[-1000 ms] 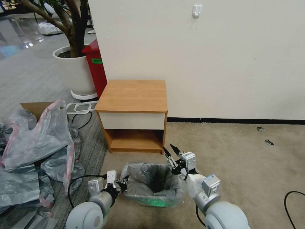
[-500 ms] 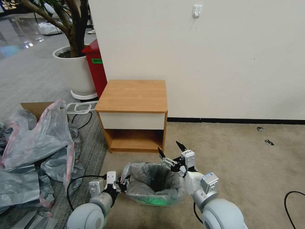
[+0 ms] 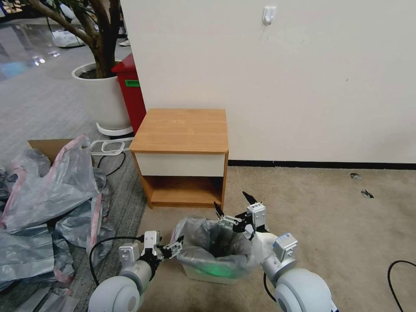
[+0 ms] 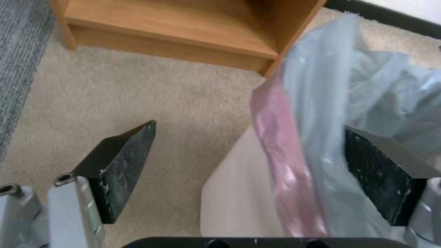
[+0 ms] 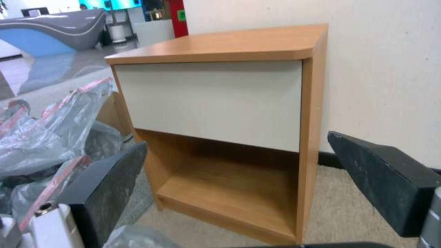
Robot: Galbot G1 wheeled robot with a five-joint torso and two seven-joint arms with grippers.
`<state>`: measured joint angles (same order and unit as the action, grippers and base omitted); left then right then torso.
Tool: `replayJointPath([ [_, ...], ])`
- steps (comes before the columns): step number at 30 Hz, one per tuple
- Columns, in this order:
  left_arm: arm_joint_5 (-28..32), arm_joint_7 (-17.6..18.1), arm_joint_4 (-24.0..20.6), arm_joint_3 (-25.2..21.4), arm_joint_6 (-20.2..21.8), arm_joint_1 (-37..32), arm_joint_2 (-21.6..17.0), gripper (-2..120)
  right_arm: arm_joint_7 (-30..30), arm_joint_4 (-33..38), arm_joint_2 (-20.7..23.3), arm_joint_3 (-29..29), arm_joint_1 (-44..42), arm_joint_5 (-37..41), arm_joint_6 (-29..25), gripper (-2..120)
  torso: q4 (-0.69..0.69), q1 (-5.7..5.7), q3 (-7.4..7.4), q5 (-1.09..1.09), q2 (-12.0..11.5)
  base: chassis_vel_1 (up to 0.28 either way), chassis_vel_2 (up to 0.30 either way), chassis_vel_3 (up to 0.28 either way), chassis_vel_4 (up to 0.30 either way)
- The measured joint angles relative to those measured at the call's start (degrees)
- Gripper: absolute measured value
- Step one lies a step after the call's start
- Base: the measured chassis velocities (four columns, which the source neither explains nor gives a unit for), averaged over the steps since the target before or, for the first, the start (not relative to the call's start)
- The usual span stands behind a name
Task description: Pick up the garbage bag from the table and place it over the trash can.
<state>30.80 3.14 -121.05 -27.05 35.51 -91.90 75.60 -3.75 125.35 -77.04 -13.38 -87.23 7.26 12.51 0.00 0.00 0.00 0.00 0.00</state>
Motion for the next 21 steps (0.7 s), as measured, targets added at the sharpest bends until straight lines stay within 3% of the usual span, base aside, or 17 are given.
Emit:
replayJointPath([
  [6,-0.68,-0.55,-0.78,0.06,-0.41,-0.18,0.22,95,-0.12,0.35,-0.07,0.16,-0.05,-0.1,-0.37,100,0.0,0.0,0.0,-0.01,0.0,0.0,0.0,0.0,0.0],
  [8,-4.99,-1.34,-0.95,0.08,-6.49,-0.92,0.51,99,0.59,0.07,-0.43,0.07,-0.4,-0.16,-1.94,100,0.0,0.0,0.0,-0.01,0.0,0.0,0.0,0.0,0.0],
  [9,-4.99,-1.34,-0.95,0.08,-6.49,-0.92,0.51,99,0.59,0.07,-0.43,0.07,-0.4,-0.16,-1.94,100,0.0,0.0,0.0,-0.01,0.0,0.0,0.0,0.0,0.0],
  [10,-7.7,-1.33,-0.64,0.0,-10.83,-1.22,0.59,100,1.54,-0.39,-0.73,-0.09,-0.73,-0.34,-3.27,100,0.0,0.0,0.0,-0.01,0.0,0.0,0.0,0.0,0.0],
  [13,-14.04,-1.96,2.83,-1.6,-31.72,-1.93,0.25,100,5.34,-2.13,-2.46,-1.7,-2.55,-2.86,-7.42,100,0.0,0.0,0.0,0.0,0.0,0.0,0.0,0.0,0.0],
  [14,-14.04,-1.96,2.83,-1.6,-31.72,-1.93,0.25,100,5.34,-2.13,-2.46,-1.7,-2.55,-2.86,-7.42,100,0.0,0.0,0.0,0.0,0.0,0.0,0.0,0.0,0.0],
  [16,-17.7,-3.31,5.39,-3.55,-40.22,-2.1,-0.18,100,6.86,-4.16,-3.81,-4.29,-4.37,-5.21,-10.3,100,0.0,0.0,0.0,-0.01,0.0,0.0,0.0,0.0,0.0],
  [18,-19.21,-3.39,6.9,-5.17,-44.39,-2.55,-0.51,100,8.19,-7.31,-5.16,-7.31,-6.35,-6.78,-14.6,100,-0.01,0.0,0.0,0.0,0.0,0.0,0.0,0.0,0.0],
  [21,-19.63,-3.37,7.27,-5.81,-45.73,-3.08,-0.61,100,9.25,-9.01,-6.0,-9.08,-8.11,-5.89,-17.23,100,-0.01,0.0,0.0,0.0,0.0,0.0,0.0,0.0,0.0],
])
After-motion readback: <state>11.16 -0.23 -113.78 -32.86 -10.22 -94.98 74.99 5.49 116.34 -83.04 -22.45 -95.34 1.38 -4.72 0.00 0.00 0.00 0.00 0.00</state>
